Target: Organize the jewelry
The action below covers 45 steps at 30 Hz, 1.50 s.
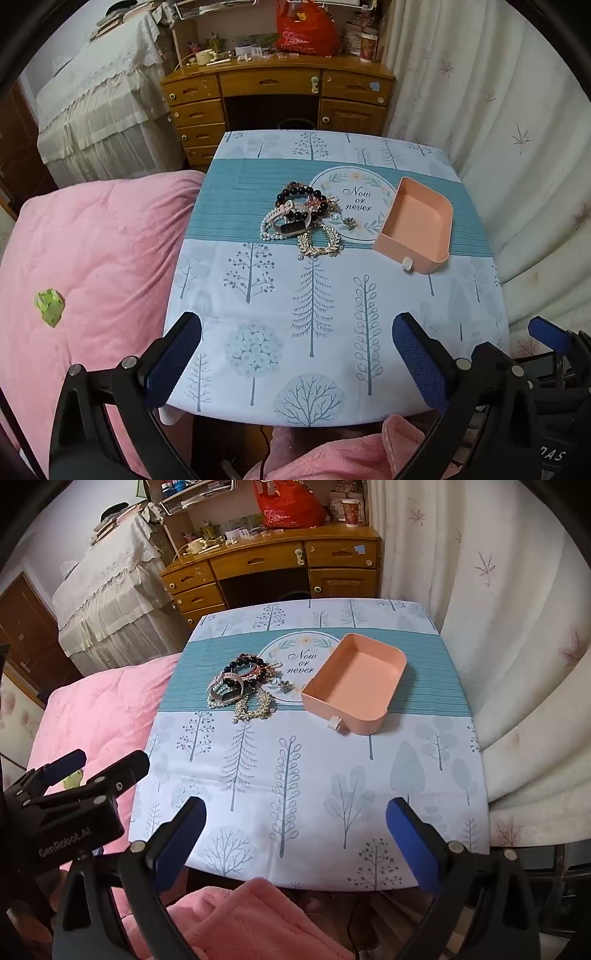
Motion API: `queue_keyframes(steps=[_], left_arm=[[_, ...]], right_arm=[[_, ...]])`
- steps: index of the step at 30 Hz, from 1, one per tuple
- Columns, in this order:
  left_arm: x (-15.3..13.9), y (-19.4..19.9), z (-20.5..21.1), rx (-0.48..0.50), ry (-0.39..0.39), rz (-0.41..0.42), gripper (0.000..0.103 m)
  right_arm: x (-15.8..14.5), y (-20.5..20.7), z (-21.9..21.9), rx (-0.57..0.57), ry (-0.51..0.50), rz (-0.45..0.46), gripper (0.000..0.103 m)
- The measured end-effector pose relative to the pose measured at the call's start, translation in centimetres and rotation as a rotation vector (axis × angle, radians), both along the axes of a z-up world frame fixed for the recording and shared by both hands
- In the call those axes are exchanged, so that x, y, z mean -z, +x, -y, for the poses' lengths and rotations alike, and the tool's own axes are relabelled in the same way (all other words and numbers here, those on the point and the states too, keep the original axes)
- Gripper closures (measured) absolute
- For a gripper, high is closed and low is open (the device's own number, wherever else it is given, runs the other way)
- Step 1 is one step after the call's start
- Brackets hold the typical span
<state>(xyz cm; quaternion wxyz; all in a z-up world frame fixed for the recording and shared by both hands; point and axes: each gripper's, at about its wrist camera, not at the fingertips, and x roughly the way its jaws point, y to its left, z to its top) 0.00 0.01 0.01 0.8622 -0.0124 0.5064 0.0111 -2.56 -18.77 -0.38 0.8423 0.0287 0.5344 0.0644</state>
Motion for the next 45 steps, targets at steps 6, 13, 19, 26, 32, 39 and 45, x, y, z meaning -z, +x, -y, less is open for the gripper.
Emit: queue_keyframes(steps=[6, 13, 19, 26, 32, 39, 45], left_arm=[[0.1, 0.2, -0.4, 0.004, -0.015, -0.002, 0.001], [-0.5, 1.1, 0.2, 0.013, -0.008, 0.008, 0.001], [-0.4, 0.9, 0.6, 0.03, -0.002, 0.026, 0.001], [-0.6, 0.8, 0.6, 0.028, -0.003, 0.03, 0.001], [-0.8, 1.4, 0.5, 0.028, 0.0, 0.027, 0.001], [-0.9, 1.8, 0.7, 0.027, 0.0, 0.028, 0.001], [-0.9, 1.7, 0.4, 0.028, 0.002, 0.032, 0.001]], right_arm=[[0.2, 0.4, 0.5, 0.016, -0.016, -0.029, 0.004], [-0.2, 0.8, 0.3, 0.014, -0.024, -0.001, 0.004], [-0.5, 1.1, 0.3, 0.018, -0.028, 0.015, 0.004], [-0.7, 1.1, 0.2, 0.015, -0.033, 0.024, 0.004], [-0.8, 1.3, 0.2, 0.017, -0.034, 0.022, 0.004], [-1.1, 1.7, 0.4, 0.01, -0.04, 0.028, 0.004], [-1.3, 1.7, 0.2, 0.009, -0.041, 0.029, 0.004]])
